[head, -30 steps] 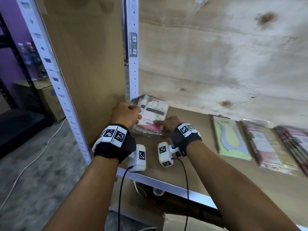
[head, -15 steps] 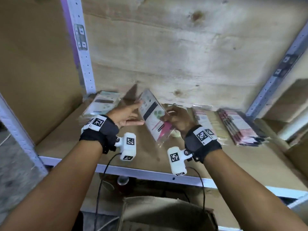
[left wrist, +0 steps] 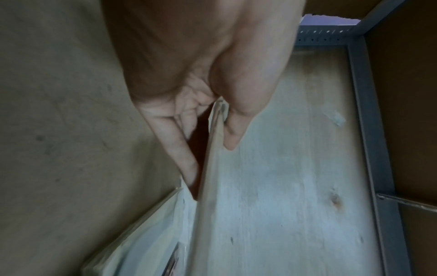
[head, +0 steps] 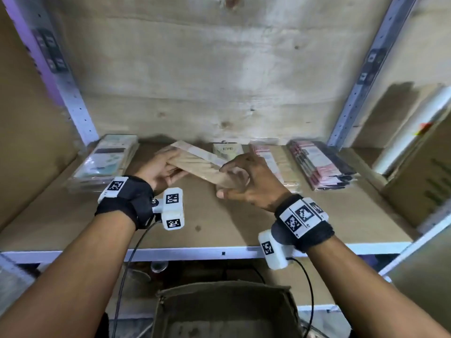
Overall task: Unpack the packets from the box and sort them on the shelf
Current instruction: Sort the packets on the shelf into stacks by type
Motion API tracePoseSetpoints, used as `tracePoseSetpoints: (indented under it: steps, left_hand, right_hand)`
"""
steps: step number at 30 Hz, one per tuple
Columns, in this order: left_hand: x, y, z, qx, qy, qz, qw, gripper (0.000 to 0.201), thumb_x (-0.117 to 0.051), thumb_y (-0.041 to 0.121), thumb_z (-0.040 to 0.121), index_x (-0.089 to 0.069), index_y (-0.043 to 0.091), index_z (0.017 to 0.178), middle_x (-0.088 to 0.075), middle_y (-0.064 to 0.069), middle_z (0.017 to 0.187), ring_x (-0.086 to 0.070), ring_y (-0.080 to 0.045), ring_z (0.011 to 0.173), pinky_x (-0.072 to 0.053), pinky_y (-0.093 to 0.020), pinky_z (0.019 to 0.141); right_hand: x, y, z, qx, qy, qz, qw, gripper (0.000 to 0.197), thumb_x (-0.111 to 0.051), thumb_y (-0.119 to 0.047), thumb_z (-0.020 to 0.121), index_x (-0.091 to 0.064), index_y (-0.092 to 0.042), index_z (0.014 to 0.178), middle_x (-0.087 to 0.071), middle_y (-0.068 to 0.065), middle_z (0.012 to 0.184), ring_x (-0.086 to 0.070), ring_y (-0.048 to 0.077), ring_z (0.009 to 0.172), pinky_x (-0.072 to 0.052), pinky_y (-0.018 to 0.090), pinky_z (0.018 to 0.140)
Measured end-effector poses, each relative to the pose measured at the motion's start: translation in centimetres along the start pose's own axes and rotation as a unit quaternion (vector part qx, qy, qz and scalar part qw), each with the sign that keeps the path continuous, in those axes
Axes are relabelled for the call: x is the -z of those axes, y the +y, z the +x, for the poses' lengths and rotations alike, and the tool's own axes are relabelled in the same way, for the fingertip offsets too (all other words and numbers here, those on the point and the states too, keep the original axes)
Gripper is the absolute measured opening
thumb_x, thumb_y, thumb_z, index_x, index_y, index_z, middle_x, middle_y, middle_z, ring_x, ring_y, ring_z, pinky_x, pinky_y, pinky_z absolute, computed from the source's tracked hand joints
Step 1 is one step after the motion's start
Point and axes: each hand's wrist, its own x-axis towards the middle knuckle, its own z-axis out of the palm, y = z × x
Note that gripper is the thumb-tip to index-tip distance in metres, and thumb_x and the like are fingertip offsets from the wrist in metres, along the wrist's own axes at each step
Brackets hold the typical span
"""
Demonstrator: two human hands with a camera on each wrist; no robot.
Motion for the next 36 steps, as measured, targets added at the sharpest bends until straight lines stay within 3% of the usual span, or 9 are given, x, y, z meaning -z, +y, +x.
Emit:
tracePoseSetpoints:
  steps: [3,9,14,19,21,24,28,32,36]
  left_hand:
    - [0.4,-0.4,0.6,-0.008,-0.013,-0.005,1.000,0.028,-0.057,0.022,0.098,-0.052,0.014,0.125,-0.066,-0.006,0.100,-0.065,-0.013,0.088,-0.060,-0.023,0.060]
    - [0.1,-2.3,1.5,0.007,-0.043,0.022,0.999,0.025,-0.064,0.027,0.092,-0.061,0.016,0.114,-0.071,-0.003,0.094,-0.071,-0.012,0.078,-0.061,-0.025,0.064]
    - [0.9,-3.0,1.9,0.027,-0.041,0.075,0.996,0.017,-0.066,0.026,0.090,-0.064,0.015,0.102,-0.073,-0.002,0.086,-0.071,-0.008,0.075,-0.060,-0.021,0.062]
    - [3.1,-2.1,1.5,0.026,-0.023,0.266,0.963,0.018,-0.069,0.031,0.084,-0.069,0.014,0.091,-0.065,-0.005,0.079,-0.060,-0.017,0.066,-0.050,-0.022,0.058]
    - [3.3,-2.0,0.8,0.031,-0.042,0.334,0.941,0.032,-0.070,0.041,0.079,-0.069,0.012,0.092,-0.063,-0.006,0.075,-0.054,-0.015,0.061,-0.041,-0.019,0.055]
    - [3.1,-2.2,0.5,0.063,-0.073,0.246,0.965,0.064,-0.076,0.042,0.070,-0.058,0.007,0.120,-0.052,-0.013,0.112,-0.045,-0.023,0.088,-0.037,-0.027,0.078]
    - [2.6,-2.3,0.0,0.030,-0.076,0.128,0.988,0.044,-0.070,0.019,0.078,-0.063,0.002,0.118,-0.067,-0.011,0.109,-0.067,-0.013,0.080,-0.058,-0.020,0.072]
    - [1.6,-2.4,-1.0,0.007,-0.077,0.059,0.995,0.025,-0.063,0.006,0.088,-0.064,0.003,0.112,-0.071,-0.013,0.104,-0.073,-0.014,0.079,-0.059,-0.020,0.061]
    - [-0.7,-3.4,-2.1,0.006,-0.111,-0.025,0.993,0.018,-0.055,-0.004,0.090,-0.063,-0.002,0.106,-0.074,-0.016,0.101,-0.075,-0.020,0.087,-0.060,-0.025,0.066]
  right_hand:
    - [0.9,1.4,-0.1,-0.074,0.081,0.117,0.987,0.056,-0.077,-0.064,0.067,-0.065,-0.030,0.110,-0.060,-0.011,0.113,-0.062,0.007,0.101,-0.053,0.024,0.082]
    - [0.8,4.4,-0.6,-0.258,0.044,0.300,0.917,0.033,-0.080,-0.027,0.081,-0.069,-0.011,0.108,-0.073,0.007,0.095,-0.065,0.015,0.070,-0.048,0.020,0.053]
    - [1.0,5.0,-1.6,-0.281,0.043,0.425,0.859,0.037,-0.077,-0.005,0.079,-0.069,-0.002,0.115,-0.071,0.024,0.110,-0.059,0.033,0.091,-0.043,0.043,0.076]
    - [2.2,5.9,-2.5,-0.284,-0.020,0.395,0.874,0.033,-0.074,0.003,0.079,-0.069,0.000,0.112,-0.067,0.028,0.119,-0.058,0.042,0.101,-0.043,0.059,0.092]
    - [2.4,6.0,-2.6,-0.292,-0.021,0.371,0.881,0.037,-0.077,0.001,0.078,-0.068,0.000,0.113,-0.070,0.022,0.116,-0.064,0.039,0.106,-0.045,0.053,0.098]
    - [2.2,6.2,-2.9,-0.317,0.061,0.378,0.868,0.046,-0.084,-0.005,0.073,-0.067,-0.003,0.115,-0.071,0.017,0.114,-0.068,0.031,0.103,-0.054,0.041,0.087]
    - [2.2,6.2,-3.4,-0.336,0.110,0.465,0.812,0.065,-0.087,-0.017,0.065,-0.058,-0.003,0.122,-0.071,0.014,0.115,-0.069,0.030,0.096,-0.059,0.040,0.081]
    - [1.8,5.2,-3.2,-0.284,0.133,0.550,0.774,0.035,-0.074,-0.010,0.084,-0.061,0.004,0.114,-0.072,0.022,0.110,-0.074,0.028,0.083,-0.063,0.032,0.076]
    - [0.7,3.5,-2.3,-0.268,0.125,0.551,0.780,0.027,-0.070,-0.016,0.090,-0.064,0.003,0.108,-0.070,0.029,0.109,-0.073,0.036,0.096,-0.062,0.035,0.080]
